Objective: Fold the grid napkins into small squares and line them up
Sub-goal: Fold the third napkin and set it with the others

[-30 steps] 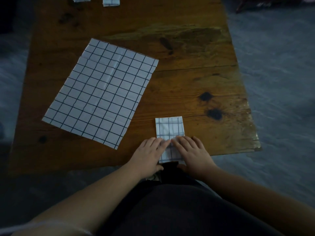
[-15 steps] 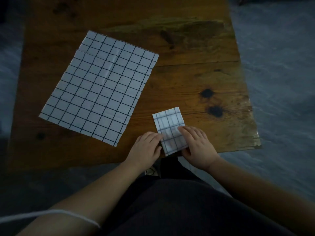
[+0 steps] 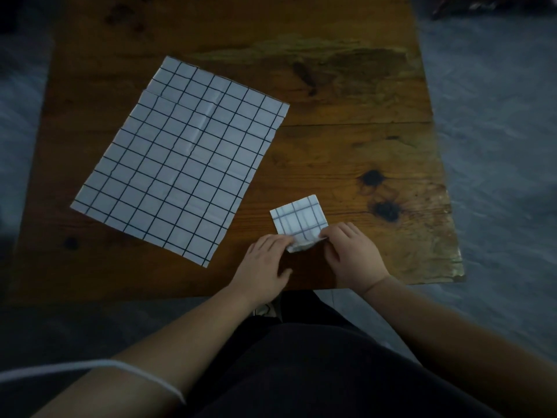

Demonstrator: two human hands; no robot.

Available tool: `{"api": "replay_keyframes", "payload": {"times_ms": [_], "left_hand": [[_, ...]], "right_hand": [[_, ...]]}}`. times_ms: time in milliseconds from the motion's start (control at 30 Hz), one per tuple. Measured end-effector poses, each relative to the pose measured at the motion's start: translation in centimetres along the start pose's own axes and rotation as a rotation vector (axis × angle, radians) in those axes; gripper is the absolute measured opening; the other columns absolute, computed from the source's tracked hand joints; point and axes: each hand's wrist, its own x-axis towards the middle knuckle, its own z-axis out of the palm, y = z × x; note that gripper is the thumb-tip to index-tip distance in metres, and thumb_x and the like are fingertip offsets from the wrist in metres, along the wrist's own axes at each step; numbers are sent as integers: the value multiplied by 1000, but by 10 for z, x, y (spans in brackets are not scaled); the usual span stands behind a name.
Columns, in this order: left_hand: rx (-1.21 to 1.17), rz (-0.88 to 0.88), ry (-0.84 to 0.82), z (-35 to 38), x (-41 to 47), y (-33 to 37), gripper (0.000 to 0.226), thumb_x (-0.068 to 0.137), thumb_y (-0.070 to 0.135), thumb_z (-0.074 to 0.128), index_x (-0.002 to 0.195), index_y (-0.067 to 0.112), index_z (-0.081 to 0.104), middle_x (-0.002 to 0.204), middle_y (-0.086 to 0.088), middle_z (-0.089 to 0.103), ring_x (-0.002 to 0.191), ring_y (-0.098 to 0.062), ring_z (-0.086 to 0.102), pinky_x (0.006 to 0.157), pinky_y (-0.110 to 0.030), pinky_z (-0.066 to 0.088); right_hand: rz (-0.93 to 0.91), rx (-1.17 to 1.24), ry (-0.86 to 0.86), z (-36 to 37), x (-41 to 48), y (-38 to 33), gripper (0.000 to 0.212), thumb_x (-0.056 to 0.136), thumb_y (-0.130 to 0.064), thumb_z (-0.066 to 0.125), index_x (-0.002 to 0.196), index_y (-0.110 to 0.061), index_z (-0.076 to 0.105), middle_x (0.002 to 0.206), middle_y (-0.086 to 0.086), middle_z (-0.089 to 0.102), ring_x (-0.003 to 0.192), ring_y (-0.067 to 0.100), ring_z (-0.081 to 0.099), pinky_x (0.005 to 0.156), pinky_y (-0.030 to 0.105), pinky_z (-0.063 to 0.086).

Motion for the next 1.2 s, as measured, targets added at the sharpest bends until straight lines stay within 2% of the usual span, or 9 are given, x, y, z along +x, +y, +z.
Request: {"api": "replay_keyframes", "payload": {"times_ms": [167,300,467,633,733,800,967,1067,1200], "left_hand": [[-275,-234,141,-5,22,9,24,98,30,61,122,27,61,117,14,59,112,-6,50,93,-23,42],[-400,-387,153,-18,37,7,17,101,27,57,118,25,57,101,15,59,88,-1,57,69,-19,47],[-355,-446,98,-24,51,-2,26,103,30,54,127,21,56,116,5,65,96,-10,62,79,-30,54],[-272,-495,184,-26,62,2,18,103,31,53,116,22,62,106,8,64,82,-3,55,62,-18,39],[-354,-532,283,-28,60,8,43,97,28,63,138,23,47,120,7,53,101,-10,59,76,-21,51],[-216,-423,315,-28,50,10,52,96,25,63,143,23,41,133,1,48,114,-13,56,92,-28,53],[239,12,49,-9,16,14,57,101,22,48,155,21,30,160,2,32,151,-15,21,123,-35,16],[382,-26,-66,7,10,11,64,105,37,36,161,17,11,169,-2,8,155,-16,-3,126,-39,-2],[406,-54,-101,8,18,7,68,105,41,33,161,15,5,170,-4,0,155,-16,-10,124,-39,-8]], "right_hand": [[72,89,45,-7,25,-7,27,95,-17,58,122,-15,60,121,2,60,115,18,55,91,31,53],[205,141,91,-7,28,-7,43,93,-12,64,134,-13,52,137,5,49,130,19,43,106,28,38],[24,47,-99,-1,9,-7,40,86,-5,58,123,-18,65,121,-1,61,115,15,49,100,38,50],[-35,-97,-277,16,-2,-11,56,95,-27,48,151,-22,43,155,1,45,148,21,33,123,45,25],[-4,-160,-281,20,1,-14,62,101,-34,41,160,-26,24,166,-3,26,155,14,13,124,37,0],[7,-192,-288,21,4,-16,62,102,-36,38,161,-27,19,168,-3,20,156,14,6,123,37,-6],[13,-250,-301,30,2,-14,63,102,-38,36,161,-22,17,169,2,14,156,17,1,125,46,-1],[64,-242,-305,33,1,-13,64,102,-38,36,161,-22,18,170,1,13,156,18,2,126,50,4],[47,-240,-321,32,0,-14,65,102,-38,36,161,-22,16,170,1,12,157,18,3,126,49,4]]}}
